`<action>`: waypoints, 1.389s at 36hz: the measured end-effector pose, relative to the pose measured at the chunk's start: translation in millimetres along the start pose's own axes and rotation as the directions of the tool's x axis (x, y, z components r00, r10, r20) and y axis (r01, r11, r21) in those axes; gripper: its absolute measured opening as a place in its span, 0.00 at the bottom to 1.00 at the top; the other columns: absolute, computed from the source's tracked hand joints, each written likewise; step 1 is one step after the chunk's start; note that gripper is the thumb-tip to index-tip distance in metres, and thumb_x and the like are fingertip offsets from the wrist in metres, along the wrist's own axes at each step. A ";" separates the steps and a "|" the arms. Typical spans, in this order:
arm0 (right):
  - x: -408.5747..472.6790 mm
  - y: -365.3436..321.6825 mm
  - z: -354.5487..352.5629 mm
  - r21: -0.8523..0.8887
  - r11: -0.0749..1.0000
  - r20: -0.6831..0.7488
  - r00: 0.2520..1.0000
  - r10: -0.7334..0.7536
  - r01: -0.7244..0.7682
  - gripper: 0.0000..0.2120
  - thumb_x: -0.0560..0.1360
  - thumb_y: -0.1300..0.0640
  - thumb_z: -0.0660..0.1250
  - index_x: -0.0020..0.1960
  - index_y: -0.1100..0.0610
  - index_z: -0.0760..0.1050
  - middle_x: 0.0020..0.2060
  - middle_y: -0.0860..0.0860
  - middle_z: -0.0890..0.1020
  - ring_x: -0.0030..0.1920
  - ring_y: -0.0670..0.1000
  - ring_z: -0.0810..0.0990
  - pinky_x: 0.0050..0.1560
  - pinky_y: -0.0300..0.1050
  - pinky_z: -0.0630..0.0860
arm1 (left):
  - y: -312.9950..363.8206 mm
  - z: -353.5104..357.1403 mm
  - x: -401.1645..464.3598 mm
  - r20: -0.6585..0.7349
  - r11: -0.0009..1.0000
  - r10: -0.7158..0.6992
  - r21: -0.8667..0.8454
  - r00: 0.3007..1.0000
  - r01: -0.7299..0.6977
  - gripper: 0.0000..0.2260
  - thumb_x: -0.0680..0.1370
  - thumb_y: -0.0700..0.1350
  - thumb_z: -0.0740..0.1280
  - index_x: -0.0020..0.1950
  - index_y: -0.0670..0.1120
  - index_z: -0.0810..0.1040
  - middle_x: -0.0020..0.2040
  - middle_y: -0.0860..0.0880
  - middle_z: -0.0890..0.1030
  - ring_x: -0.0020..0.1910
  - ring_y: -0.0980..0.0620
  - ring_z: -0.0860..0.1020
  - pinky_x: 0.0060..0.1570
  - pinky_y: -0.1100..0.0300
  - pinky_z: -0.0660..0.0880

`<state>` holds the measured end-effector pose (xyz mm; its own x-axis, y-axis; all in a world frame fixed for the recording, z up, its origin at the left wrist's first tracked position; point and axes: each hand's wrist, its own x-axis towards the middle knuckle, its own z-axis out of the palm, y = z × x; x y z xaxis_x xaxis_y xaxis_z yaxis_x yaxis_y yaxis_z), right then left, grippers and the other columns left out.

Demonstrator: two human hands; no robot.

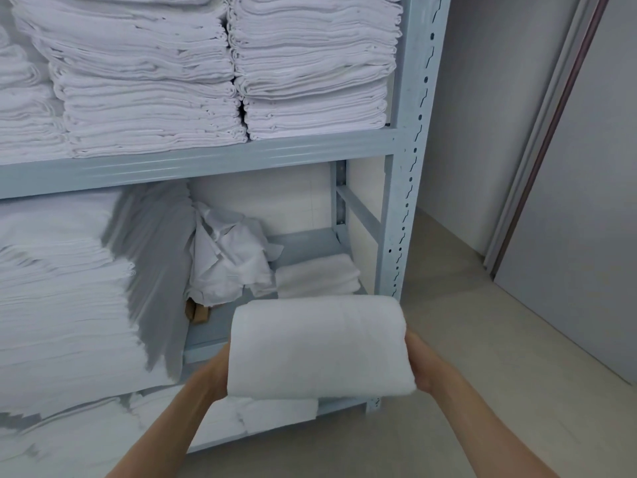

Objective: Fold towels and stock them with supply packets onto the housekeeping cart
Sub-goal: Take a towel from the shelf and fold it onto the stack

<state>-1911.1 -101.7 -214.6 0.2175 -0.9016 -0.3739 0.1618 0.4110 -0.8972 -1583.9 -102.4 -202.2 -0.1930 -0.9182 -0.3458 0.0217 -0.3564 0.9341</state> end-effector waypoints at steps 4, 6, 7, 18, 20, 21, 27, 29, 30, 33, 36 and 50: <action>-0.8 -1.6 -16.8 -0.056 0.997 0.041 0.998 0.053 -0.050 0.16 0.69 0.46 0.63 0.45 0.50 0.87 0.46 0.53 0.86 0.45 0.51 0.86 0.41 0.40 0.80 | -4.2 12.9 -3.8 0.016 0.997 0.037 0.073 0.999 -0.038 0.04 0.77 0.38 0.71 0.49 0.40 0.85 0.42 0.35 0.84 0.38 0.39 0.84 0.36 0.48 0.81; -0.9 -0.9 -26.2 -0.033 0.998 0.034 0.998 0.049 -0.048 0.14 0.69 0.48 0.63 0.42 0.53 0.85 0.39 0.52 0.84 0.40 0.50 0.84 0.37 0.38 0.78 | -9.4 15.7 -2.0 -0.052 0.997 0.043 0.058 0.998 -0.040 0.09 0.81 0.41 0.65 0.51 0.40 0.85 0.45 0.34 0.83 0.41 0.37 0.83 0.41 0.45 0.81; -0.5 -0.3 -30.3 0.000 0.999 0.036 0.998 0.041 -0.041 0.13 0.71 0.48 0.64 0.42 0.53 0.85 0.38 0.52 0.84 0.38 0.50 0.84 0.35 0.37 0.77 | -12.5 16.6 -1.0 -0.081 0.999 0.039 0.034 0.996 -0.036 0.12 0.82 0.42 0.63 0.49 0.41 0.85 0.45 0.34 0.83 0.40 0.37 0.83 0.41 0.45 0.80; 28.2 15.8 -61.2 0.079 0.992 0.183 0.980 0.083 -0.099 0.33 0.71 0.30 0.68 0.69 0.49 0.74 0.64 0.51 0.81 0.64 0.53 0.79 0.65 0.53 0.73 | -29.7 32.1 25.5 -0.085 0.976 -0.160 -0.159 0.983 0.146 0.33 0.71 0.74 0.61 0.64 0.52 0.81 0.60 0.41 0.83 0.59 0.39 0.82 0.53 0.45 0.80; 34.4 14.9 -62.0 0.042 0.993 0.183 0.978 0.098 -0.108 0.36 0.66 0.41 0.78 0.70 0.51 0.71 0.62 0.52 0.82 0.62 0.53 0.81 0.61 0.52 0.77 | -30.4 31.7 30.9 -0.116 0.974 -0.210 -0.106 0.971 0.198 0.32 0.68 0.69 0.70 0.64 0.49 0.79 0.56 0.41 0.85 0.55 0.40 0.84 0.50 0.46 0.81; 39.9 13.1 -62.6 0.031 0.994 0.180 0.978 0.102 -0.109 0.38 0.64 0.46 0.80 0.69 0.53 0.70 0.61 0.53 0.83 0.61 0.54 0.82 0.57 0.51 0.79 | -29.1 32.0 35.4 -0.117 0.974 -0.221 -0.073 0.968 0.213 0.32 0.67 0.66 0.73 0.63 0.48 0.79 0.55 0.42 0.85 0.52 0.42 0.85 0.48 0.47 0.82; 82.0 1.7 -61.6 0.022 0.999 0.007 0.999 0.042 -0.043 0.25 0.72 0.61 0.74 0.67 0.60 0.74 0.55 0.54 0.85 0.55 0.56 0.84 0.52 0.51 0.82 | -19.6 31.2 68.9 -0.182 0.986 -0.161 0.001 0.970 0.164 0.26 0.68 0.56 0.76 0.62 0.44 0.79 0.52 0.45 0.86 0.49 0.45 0.86 0.43 0.51 0.82; 99.4 -3.9 -59.2 0.026 0.999 -0.045 0.998 0.036 -0.034 0.23 0.74 0.61 0.73 0.68 0.59 0.75 0.56 0.53 0.85 0.57 0.56 0.83 0.55 0.53 0.81 | -16.6 28.0 85.1 -0.220 0.990 -0.142 -0.015 0.965 0.142 0.26 0.69 0.56 0.75 0.62 0.45 0.79 0.52 0.45 0.86 0.48 0.45 0.86 0.41 0.53 0.82; 108.9 -6.8 -57.8 0.027 0.999 -0.068 0.997 0.036 -0.034 0.23 0.74 0.61 0.73 0.68 0.59 0.75 0.56 0.54 0.85 0.57 0.57 0.83 0.55 0.53 0.81 | -15.0 25.8 94.5 -0.234 0.991 -0.132 -0.016 0.963 0.132 0.26 0.69 0.57 0.75 0.62 0.45 0.79 0.51 0.46 0.86 0.48 0.46 0.86 0.41 0.53 0.82; 138.2 -19.2 -53.6 0.057 0.997 -0.120 0.991 0.058 -0.051 0.21 0.76 0.60 0.72 0.68 0.60 0.75 0.56 0.55 0.84 0.57 0.58 0.82 0.50 0.51 0.81 | -13.3 15.5 128.4 -0.252 0.994 -0.111 -0.018 0.961 0.110 0.23 0.72 0.58 0.73 0.62 0.46 0.79 0.52 0.46 0.86 0.51 0.45 0.85 0.45 0.52 0.82; 171.4 -34.6 -50.0 0.097 0.993 -0.093 0.993 0.072 -0.063 0.19 0.75 0.60 0.70 0.66 0.60 0.75 0.57 0.57 0.84 0.59 0.59 0.81 0.49 0.49 0.80 | -9.5 1.9 168.2 -0.247 0.997 -0.073 -0.016 0.966 0.072 0.19 0.76 0.57 0.70 0.61 0.46 0.79 0.53 0.47 0.86 0.51 0.46 0.85 0.49 0.52 0.81; 327.0 -104.8 -40.4 -0.292 0.940 -0.355 0.892 -0.279 0.178 0.25 0.78 0.59 0.69 0.73 0.59 0.69 0.57 0.51 0.82 0.45 0.41 0.82 0.43 0.31 0.78 | 44.7 -38.1 339.3 -0.309 0.999 0.019 -0.030 0.951 -0.030 0.17 0.79 0.54 0.68 0.64 0.47 0.78 0.58 0.49 0.83 0.57 0.49 0.81 0.62 0.51 0.76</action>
<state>-1895.9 -445.1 -252.3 -0.1930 -0.9669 -0.1669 -0.0905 0.1869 -0.9782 -1611.0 -436.4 -281.1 0.1197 -0.9333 -0.3385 0.0570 -0.3339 0.9409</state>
